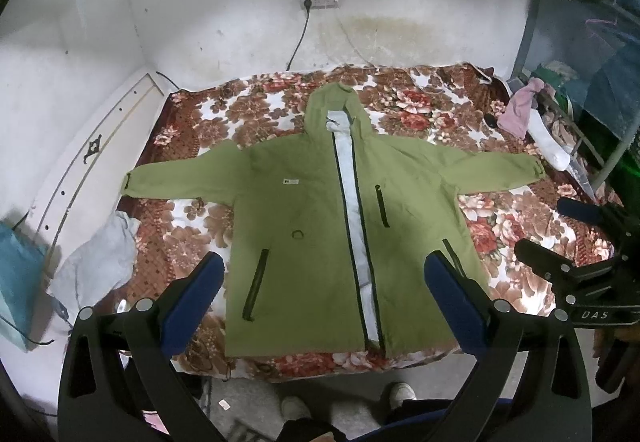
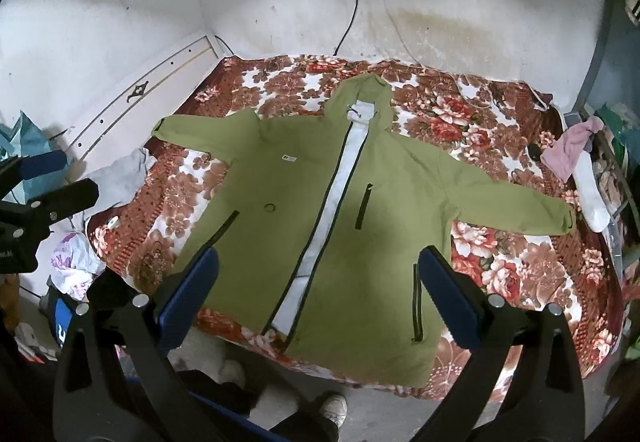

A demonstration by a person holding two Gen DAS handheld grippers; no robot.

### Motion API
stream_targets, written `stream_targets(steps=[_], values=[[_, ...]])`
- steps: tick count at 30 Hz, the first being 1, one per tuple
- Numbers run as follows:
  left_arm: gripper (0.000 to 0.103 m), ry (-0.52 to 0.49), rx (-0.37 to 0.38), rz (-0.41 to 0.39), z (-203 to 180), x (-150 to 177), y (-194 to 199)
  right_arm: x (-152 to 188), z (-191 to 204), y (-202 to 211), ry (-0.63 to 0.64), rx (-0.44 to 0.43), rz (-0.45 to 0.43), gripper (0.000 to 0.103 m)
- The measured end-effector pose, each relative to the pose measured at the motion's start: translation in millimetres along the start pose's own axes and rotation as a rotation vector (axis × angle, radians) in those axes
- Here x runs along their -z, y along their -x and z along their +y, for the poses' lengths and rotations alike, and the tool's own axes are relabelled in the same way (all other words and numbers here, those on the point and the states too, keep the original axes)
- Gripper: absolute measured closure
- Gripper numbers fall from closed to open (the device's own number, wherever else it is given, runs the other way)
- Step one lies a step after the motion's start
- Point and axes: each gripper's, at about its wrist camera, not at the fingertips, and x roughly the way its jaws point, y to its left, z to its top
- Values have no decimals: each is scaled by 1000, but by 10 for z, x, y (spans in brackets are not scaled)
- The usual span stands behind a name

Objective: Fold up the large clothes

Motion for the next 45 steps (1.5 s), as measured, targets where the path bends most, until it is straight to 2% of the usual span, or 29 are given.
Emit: stream_targets(steps=[5, 8, 11, 14, 20, 23, 25, 27, 30, 32, 35, 37, 41, 45], values=[[5, 0, -5, 9, -57, -73, -94, -150, -107, -85, 5, -4, 0, 5], [5, 53, 6, 33, -47, -203, -198, -218, -191, -113, 1, -18, 3, 5], [5, 79, -44, 93, -29, -278, -346, -316, -285, -141, 1, -47, 0, 5], [5, 100, -80, 114, 22, -308, -464, -397, -392, -250, 16, -40, 4, 5], [5, 150, -112, 148, 454, -454, -704, -609, -346, -625, 43, -47, 50, 5], [5, 88, -170, 140, 728, -551, -886, -783, -121, -929, 59, -46, 61, 5], [5, 95, -211, 110, 986, -633, -1020, -921, 43, -1153, 63, -41, 69, 5], [5, 128, -189, 111, 1340, -701, -1216, -1071, 243, -1377, 58, -29, 83, 5], [5, 181, -139, 155, 1901, -814, -1560, -1287, 559, -1634, 36, -12, 98, 5], [5, 163, -134, 197, 2227, -886, -1755, -1461, 815, -1830, 18, -14, 126, 5], [5, 121, -154, 203, 2658, -983, -1990, -1695, 1174, -2088, 45, 22, 138, 5], [6, 130, -205, 222, 3011, -1022, -2201, -1843, 1359, -2259, 39, 58, 132, 5], [6, 206, -207, 262, 3697, -1044, -2604, -2077, 1731, -2660, 48, 62, 163, 5], [5, 351, -158, 287, 4442, -1036, -3073, -2287, 2080, -3105, 65, 59, 192, 5]])
